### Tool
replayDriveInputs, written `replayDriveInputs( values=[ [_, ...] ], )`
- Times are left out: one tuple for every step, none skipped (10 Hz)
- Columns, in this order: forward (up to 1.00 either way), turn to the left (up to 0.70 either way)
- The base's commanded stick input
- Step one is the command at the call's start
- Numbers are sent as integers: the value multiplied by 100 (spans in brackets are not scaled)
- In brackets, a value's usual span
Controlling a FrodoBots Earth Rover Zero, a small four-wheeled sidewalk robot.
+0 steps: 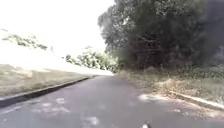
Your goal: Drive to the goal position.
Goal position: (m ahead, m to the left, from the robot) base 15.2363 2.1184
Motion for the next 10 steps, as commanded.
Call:
replayDriveInputs(
  values=[
    [45,27],
    [45,0],
    [45,0],
    [45,0],
    [45,0],
    [45,0],
    [45,0],
    [45,0],
    [45,0],
    [45,0]
  ],
)
